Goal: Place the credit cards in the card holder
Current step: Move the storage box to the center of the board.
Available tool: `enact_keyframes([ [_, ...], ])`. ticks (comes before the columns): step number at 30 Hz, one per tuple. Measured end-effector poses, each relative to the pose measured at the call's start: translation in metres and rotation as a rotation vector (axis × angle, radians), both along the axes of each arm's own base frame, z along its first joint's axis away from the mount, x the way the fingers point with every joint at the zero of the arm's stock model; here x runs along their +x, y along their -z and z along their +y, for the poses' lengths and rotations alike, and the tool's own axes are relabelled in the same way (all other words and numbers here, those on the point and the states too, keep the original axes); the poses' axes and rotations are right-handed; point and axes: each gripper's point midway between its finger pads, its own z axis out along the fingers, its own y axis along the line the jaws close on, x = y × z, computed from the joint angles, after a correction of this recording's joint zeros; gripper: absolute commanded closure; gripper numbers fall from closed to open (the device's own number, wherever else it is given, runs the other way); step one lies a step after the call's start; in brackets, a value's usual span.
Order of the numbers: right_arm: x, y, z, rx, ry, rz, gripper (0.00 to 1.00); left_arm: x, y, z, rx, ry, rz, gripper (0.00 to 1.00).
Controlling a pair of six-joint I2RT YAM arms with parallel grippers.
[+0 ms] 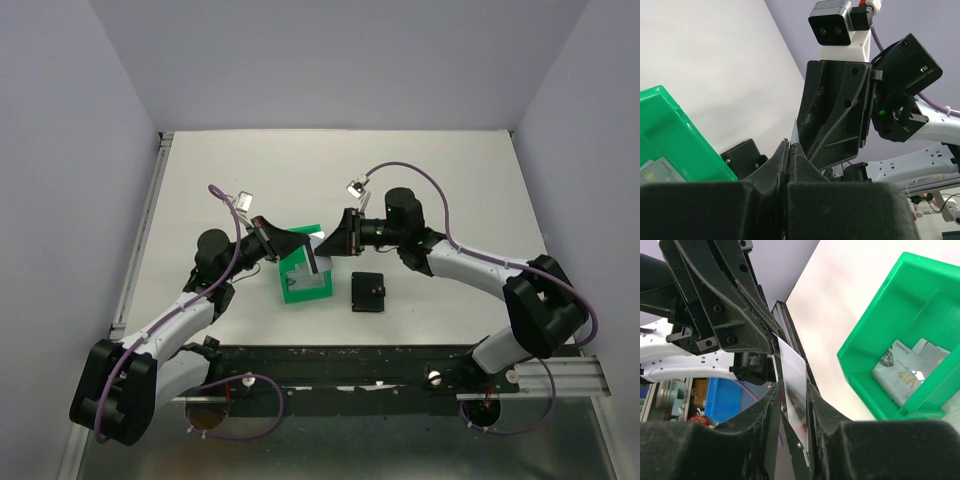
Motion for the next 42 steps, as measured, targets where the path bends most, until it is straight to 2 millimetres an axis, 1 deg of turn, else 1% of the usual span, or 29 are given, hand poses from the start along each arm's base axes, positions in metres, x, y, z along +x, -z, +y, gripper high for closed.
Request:
enact_keyframes([
  [2,-0.001,0.0,-0.001,0.001,0.0,-0.002,0.71,0.0,0.0,0.0,0.0,0.0,-0.001,1.0],
  [4,-0.002,0.0,-0.001,0.0,0.0,-0.003,0.78,0.0,-0.001,0.0,-0.001,0.0,-0.002,1.0],
  [7,-0.003,0.0,-0.002,0.0,-0.002,-0.009,0.99,0.0,-0.001,0.0,0.0,0.0,-0.003,0.99],
  [8,-0.003,-0.001,-0.003,0.002,-0.002,-0.008,0.99,0.0,0.0,0.0,0.002,0.0,-0.003,0.92],
  [9,-0.003,-0.003,-0.003,0.005,-0.004,-0.012,1.0,0.0,0.0,0.0,0.003,0.0,-0.002,0.81],
  [11,-0.004,-0.005,-0.003,0.008,-0.004,-0.017,1.0,0.0,0.0,0.0,0.004,0.0,-0.004,0.66],
  [13,-0.004,-0.006,-0.005,0.002,0.001,-0.021,1.0,0.0,0.002,0.0,0.011,0.0,0.001,0.55],
  [17,0.0,-0.004,-0.019,-0.08,0.103,-0.022,0.99,-0.001,0.014,0.003,0.058,-0.009,0.034,0.48],
  [18,0.002,-0.004,-0.025,-0.108,0.141,-0.027,0.99,0.0,0.017,0.005,0.081,-0.02,0.04,0.47],
  [22,0.006,-0.003,-0.054,-0.221,0.281,-0.042,0.99,0.003,0.013,0.012,0.143,-0.066,0.035,0.47],
  [26,0.002,-0.002,-0.081,-0.312,0.377,-0.052,1.0,0.009,0.014,0.021,0.223,-0.116,0.046,0.47],
  [30,-0.008,-0.001,-0.101,-0.349,0.427,-0.062,0.99,0.014,0.034,0.038,0.357,-0.187,0.118,0.46],
  [33,-0.017,0.003,-0.111,-0.366,0.438,-0.059,0.99,0.013,0.051,0.051,0.45,-0.235,0.176,0.45],
  [36,-0.023,0.005,-0.117,-0.378,0.442,-0.058,0.99,0.01,0.064,0.061,0.523,-0.263,0.22,0.45],
  [39,-0.026,0.008,-0.121,-0.39,0.441,-0.059,1.0,0.006,0.077,0.066,0.585,-0.27,0.262,0.45],
  [42,-0.029,0.01,-0.123,-0.397,0.439,-0.058,1.0,0.002,0.093,0.066,0.647,-0.26,0.302,0.45],
])
